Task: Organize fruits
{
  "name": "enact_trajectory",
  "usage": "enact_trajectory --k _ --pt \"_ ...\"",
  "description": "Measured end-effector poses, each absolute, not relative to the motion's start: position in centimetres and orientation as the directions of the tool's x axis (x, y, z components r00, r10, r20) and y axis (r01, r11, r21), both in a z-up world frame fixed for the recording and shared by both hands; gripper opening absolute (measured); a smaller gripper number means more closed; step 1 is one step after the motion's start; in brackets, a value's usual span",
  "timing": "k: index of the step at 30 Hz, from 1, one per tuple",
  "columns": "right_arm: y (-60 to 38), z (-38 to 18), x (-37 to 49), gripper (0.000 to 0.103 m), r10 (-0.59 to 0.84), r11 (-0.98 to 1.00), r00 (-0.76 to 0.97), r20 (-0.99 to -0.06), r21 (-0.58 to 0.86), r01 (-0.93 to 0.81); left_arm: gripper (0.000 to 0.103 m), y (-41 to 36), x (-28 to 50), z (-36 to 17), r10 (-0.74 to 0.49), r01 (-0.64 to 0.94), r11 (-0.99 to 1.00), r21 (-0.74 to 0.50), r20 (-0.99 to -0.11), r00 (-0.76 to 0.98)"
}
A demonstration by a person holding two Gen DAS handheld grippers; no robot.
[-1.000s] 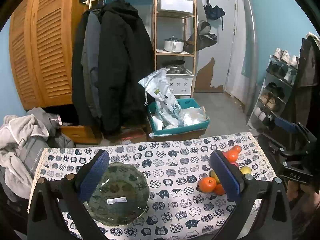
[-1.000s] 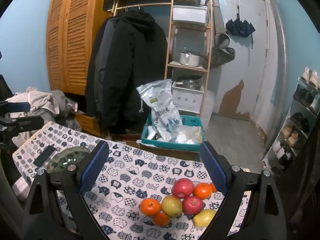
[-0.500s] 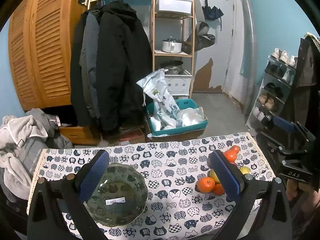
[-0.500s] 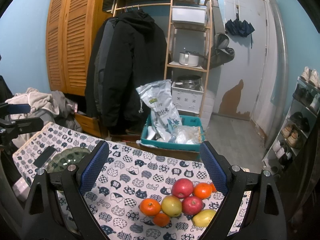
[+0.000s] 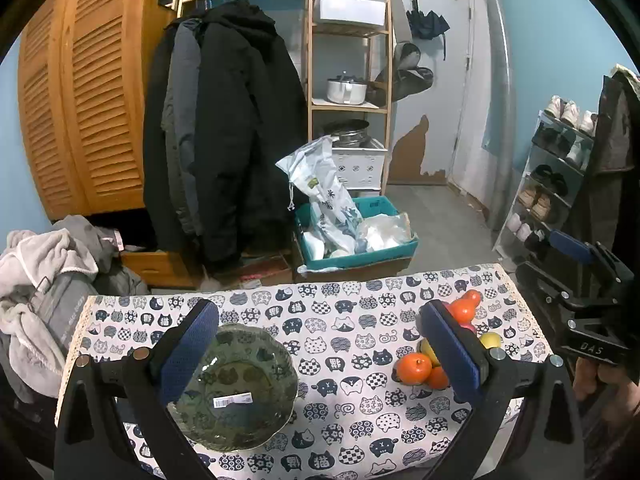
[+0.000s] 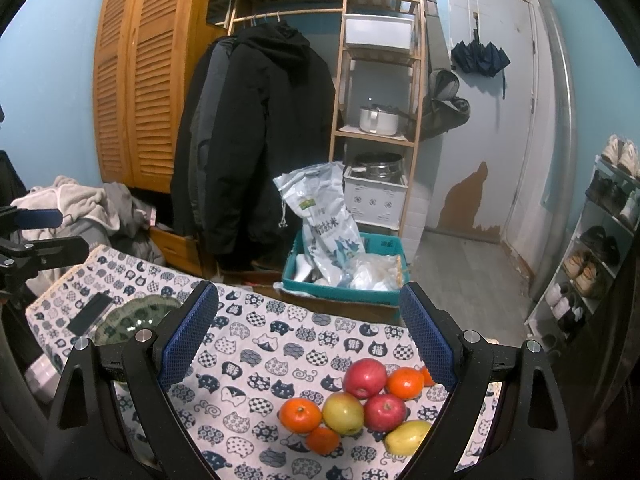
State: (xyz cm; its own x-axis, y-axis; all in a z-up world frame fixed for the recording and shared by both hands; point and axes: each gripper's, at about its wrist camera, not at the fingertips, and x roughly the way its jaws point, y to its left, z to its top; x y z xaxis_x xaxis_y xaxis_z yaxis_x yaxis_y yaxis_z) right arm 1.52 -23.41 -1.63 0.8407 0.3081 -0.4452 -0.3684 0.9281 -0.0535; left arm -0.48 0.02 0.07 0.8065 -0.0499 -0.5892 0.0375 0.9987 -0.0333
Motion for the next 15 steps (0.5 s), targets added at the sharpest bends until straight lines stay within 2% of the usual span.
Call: enact_trajectory --k 15 --pt "-23.55 -1.51 1.58 0.09 0.311 0.928 0.843 -0.44 -0.051 -0.369 0.102 0.23 -0.38 0.1 -0.038 0.027 0.999 -0.028 -0.596 0.802"
